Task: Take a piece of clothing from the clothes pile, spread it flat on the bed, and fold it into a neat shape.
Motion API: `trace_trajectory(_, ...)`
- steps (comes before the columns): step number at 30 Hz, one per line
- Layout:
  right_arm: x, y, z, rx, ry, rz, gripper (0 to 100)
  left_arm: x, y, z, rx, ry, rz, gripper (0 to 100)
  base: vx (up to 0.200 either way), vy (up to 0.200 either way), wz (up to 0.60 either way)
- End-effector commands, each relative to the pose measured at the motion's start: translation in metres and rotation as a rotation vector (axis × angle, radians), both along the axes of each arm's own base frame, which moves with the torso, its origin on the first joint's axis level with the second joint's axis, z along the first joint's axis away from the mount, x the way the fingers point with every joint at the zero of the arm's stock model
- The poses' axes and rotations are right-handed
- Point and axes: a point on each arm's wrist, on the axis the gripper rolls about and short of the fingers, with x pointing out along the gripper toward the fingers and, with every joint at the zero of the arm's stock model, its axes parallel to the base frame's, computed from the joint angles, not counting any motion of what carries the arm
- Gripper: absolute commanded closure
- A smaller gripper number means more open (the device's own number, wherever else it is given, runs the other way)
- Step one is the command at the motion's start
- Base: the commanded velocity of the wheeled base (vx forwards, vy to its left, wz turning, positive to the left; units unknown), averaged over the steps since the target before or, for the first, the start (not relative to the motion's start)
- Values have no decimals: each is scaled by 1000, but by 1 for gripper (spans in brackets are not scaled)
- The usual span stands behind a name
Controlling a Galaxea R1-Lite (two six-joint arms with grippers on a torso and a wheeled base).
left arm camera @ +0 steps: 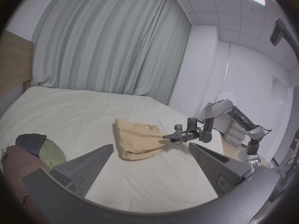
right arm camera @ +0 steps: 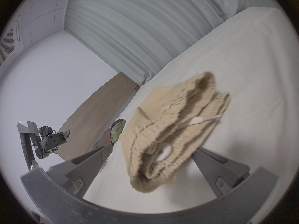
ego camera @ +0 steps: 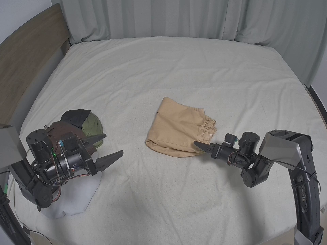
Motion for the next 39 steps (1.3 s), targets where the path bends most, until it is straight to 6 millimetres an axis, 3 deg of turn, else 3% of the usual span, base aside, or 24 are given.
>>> trace_trajectory(1,-5,-25,3,0,-6,-50,0,0,0,1,-1,-6,0,0,0,0,0)
trace_trajectory(5,-6,-39,16,9,-50,-83,0,-1,-1,1,-1,-4,-5,0,0,0,0)
trace_trajectory(9,-10,-45,43,18,-92,-96,0,-1,-2,2,-2,-9,-6,0,0,0,0)
trace_trajectory(13,-12,-41,60,26,-128,-85,0,-1,-2,3,-2,-13,-6,0,0,0,0)
trace_trajectory(18,-17,-16,70,36,-148,-27,0,-1,-2,4,-2,-13,-8,0,0,0,0)
trace_trajectory(24,-19,7,65,32,-119,26,0,-1,-2,3,-2,-12,-8,0,0,0,0)
trace_trajectory(27,-17,15,50,27,-97,39,0,-1,-2,4,-2,-13,-8,0,0,0,0)
trace_trajectory(35,-9,19,3,2,-20,35,0,-1,-2,4,-2,-13,-8,0,0,0,0)
trace_trajectory(39,-10,19,-2,-1,-16,35,0,-2,-2,3,-2,-10,-8,0,0,0,0)
